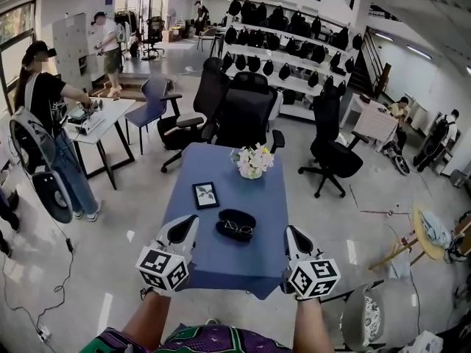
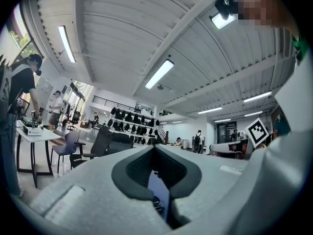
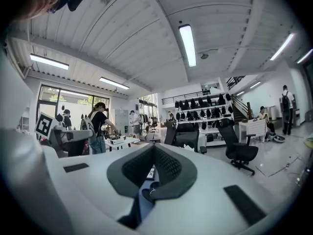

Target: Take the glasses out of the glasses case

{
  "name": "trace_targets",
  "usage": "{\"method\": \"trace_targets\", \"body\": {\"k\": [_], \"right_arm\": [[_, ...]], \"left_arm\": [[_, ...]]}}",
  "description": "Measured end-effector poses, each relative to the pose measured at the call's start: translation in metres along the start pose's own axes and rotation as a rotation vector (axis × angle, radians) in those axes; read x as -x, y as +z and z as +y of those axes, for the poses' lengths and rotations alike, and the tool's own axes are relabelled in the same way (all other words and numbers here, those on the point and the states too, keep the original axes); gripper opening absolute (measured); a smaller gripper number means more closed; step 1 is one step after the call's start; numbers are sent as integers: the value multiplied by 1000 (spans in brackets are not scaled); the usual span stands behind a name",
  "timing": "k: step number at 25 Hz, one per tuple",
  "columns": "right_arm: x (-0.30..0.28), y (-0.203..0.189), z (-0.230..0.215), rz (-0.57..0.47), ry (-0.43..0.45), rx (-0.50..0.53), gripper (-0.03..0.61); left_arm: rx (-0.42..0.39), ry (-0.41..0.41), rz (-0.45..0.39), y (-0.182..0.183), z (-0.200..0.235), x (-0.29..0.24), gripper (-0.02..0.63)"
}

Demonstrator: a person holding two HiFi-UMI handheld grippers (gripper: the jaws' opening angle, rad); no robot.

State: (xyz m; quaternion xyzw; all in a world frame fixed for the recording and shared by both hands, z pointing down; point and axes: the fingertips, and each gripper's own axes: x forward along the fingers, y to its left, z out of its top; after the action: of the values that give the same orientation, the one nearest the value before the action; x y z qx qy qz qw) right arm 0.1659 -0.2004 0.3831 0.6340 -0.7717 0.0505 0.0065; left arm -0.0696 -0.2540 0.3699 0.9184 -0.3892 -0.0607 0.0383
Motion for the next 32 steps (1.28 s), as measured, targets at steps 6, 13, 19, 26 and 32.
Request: {"method": "trace_targets", "body": {"k": [6,13,19,26,32], "right_arm": [[-25,-18,7,65,9,36,2],[-38,-30,2,108,19,42,2],[-70,-20,1,94,65,61,2],[-96,4,-12,72,95,85,2],[-105,9,-34,66,79,105,2]], "left_arm": [[40,2,13,-18,21,-6,17],[61,9,27,-31,28,-18,17],[50,31,29,-27,41,-36,17],[13,41,2,-1,42,-66,17],[16,20,-2,-4,34,-92,17]]}}
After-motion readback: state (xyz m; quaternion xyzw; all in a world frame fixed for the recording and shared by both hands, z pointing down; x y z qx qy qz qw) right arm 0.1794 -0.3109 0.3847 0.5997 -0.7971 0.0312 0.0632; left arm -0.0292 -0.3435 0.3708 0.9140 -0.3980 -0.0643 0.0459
